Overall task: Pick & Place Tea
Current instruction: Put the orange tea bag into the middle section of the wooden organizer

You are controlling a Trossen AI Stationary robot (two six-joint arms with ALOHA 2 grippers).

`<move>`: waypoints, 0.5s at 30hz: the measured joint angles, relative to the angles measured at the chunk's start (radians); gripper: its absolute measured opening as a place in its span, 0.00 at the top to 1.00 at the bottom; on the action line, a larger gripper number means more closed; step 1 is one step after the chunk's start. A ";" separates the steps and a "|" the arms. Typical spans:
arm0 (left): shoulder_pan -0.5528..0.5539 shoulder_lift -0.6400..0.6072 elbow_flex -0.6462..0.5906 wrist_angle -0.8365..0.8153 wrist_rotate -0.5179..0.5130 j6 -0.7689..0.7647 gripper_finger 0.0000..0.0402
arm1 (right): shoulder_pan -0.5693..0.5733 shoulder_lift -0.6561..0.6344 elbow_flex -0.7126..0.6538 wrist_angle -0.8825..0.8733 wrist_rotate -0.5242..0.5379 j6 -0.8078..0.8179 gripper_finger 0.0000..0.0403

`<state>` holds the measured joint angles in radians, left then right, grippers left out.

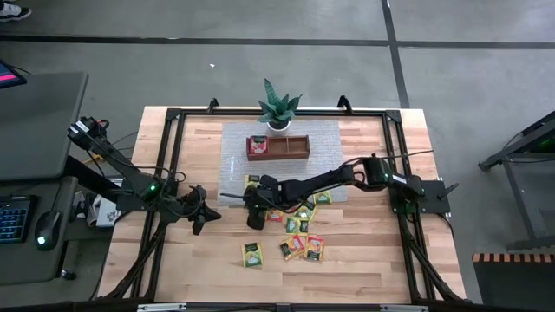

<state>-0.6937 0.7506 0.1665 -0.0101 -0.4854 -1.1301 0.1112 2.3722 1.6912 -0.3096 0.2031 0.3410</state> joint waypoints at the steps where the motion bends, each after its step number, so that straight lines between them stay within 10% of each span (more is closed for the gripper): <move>1: 0.000 0.000 0.000 0.000 0.000 0.000 1.00 | 0.000 0.000 0.000 0.000 0.000 0.002 0.57; 15: 0.000 0.000 0.000 0.000 0.000 -0.004 1.00 | 0.000 -0.014 -0.004 0.035 -0.038 0.074 0.98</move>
<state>-0.6937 0.7506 0.1665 -0.0101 -0.4854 -1.1338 0.1116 2.3582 1.6875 -0.2746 0.1647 0.4150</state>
